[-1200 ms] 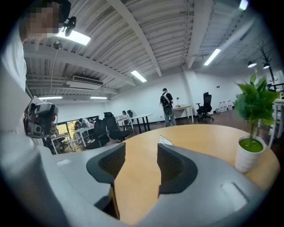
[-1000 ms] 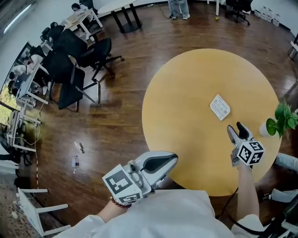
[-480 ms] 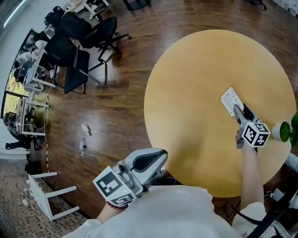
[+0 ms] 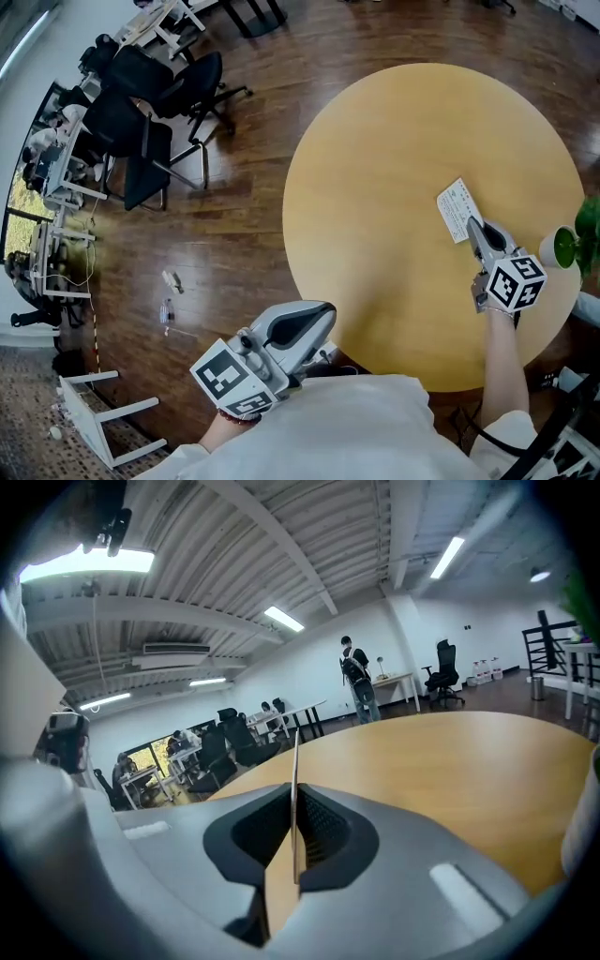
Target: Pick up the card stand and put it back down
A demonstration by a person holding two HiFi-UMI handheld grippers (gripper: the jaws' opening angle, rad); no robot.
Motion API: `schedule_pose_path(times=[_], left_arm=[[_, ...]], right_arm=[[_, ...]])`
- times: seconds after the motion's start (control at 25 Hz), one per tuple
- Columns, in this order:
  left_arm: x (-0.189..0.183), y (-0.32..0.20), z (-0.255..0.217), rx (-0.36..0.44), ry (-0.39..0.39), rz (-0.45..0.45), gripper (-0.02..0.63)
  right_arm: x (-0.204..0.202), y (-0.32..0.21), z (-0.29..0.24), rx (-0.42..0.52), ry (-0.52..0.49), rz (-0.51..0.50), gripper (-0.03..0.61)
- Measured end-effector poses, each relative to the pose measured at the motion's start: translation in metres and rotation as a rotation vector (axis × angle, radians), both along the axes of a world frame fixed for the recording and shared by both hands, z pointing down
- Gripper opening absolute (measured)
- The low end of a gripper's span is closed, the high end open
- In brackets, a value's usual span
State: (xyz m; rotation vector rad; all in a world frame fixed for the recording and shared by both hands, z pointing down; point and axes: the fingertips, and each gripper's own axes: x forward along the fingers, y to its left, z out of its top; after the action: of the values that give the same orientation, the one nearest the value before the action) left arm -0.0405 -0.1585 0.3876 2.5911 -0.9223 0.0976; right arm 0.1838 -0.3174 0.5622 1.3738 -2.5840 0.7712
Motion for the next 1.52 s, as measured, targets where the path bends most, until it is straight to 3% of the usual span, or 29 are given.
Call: schedule_pose_path(times=[0.28,0.4,0.52,0.76,0.92,1.08,1.28,1.52], left_arm=[[0.021,0.061,-0.036,0.073,0.104,0.183,0.002],[0.014,0.106,-0.057,0.096,0.132,0.254,0.002],[0.007,0.147,-0.062,0.124,0.158,0.308,0.002],[-0.041,0.226,-0.061,0.158,0.261,0.386,0.002],[-0.052,0.265,-0.056,0.098,0.311,0.438,0.002],[-0.078,0.306,-0.066,0.113,0.309,0.470,0.002],[-0.097,0.329,-0.076,0.146,0.305,0.446,0.002],[-0.095,0.351,-0.084,0.172,0.266,0.441,0.002]], right_arm=[[0.009,0.122,-0.107,0.124,-0.040,0.074,0.020],[-0.017,0.201,-0.146,0.143,-0.035,0.072,0.020],[-0.040,0.277,-0.176,0.168,0.045,0.067,0.020],[-0.120,0.400,-0.213,0.229,0.090,0.091,0.020],[-0.158,0.447,-0.225,0.240,-0.019,0.156,0.020],[-0.199,0.489,-0.235,0.270,-0.039,0.120,0.020],[-0.196,0.524,-0.247,0.317,-0.069,0.147,0.021],[-0.188,0.556,-0.253,0.320,-0.089,0.160,0.021]])
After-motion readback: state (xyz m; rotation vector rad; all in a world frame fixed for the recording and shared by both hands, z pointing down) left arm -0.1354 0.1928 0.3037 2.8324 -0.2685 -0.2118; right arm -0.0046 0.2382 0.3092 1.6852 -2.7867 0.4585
